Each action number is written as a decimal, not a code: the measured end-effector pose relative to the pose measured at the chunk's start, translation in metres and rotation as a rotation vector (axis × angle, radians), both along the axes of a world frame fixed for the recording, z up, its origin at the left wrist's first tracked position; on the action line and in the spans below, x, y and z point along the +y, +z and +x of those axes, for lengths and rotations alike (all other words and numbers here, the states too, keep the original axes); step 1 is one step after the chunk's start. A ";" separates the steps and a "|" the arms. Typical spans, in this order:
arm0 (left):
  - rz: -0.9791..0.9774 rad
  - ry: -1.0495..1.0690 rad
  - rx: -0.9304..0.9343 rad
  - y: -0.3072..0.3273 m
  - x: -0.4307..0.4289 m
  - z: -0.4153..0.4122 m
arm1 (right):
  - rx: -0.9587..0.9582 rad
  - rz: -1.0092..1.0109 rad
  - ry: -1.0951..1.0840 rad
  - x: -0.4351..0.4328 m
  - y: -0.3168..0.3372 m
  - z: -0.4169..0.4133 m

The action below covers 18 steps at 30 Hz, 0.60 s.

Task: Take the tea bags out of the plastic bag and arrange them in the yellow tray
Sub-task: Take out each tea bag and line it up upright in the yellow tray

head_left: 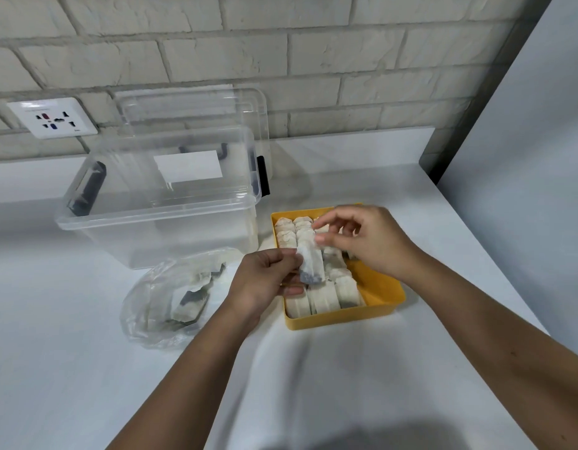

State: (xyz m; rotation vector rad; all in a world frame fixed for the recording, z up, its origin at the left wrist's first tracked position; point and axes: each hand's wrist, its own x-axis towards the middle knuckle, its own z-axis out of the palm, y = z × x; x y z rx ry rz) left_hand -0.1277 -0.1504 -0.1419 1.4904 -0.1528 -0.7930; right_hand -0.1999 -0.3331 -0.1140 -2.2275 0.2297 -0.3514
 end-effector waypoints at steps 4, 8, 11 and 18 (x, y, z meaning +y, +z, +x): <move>-0.023 -0.040 -0.017 0.004 -0.001 -0.004 | 0.085 -0.188 0.031 0.012 -0.003 -0.010; -0.018 -0.067 -0.031 0.005 -0.002 -0.007 | 0.081 -0.162 0.021 0.011 -0.002 -0.015; -0.011 -0.078 -0.035 0.004 -0.001 -0.006 | 0.084 -0.124 0.024 0.010 0.006 -0.021; 0.042 0.016 -0.146 -0.003 0.004 0.001 | 0.382 -0.359 -0.031 -0.039 0.029 -0.033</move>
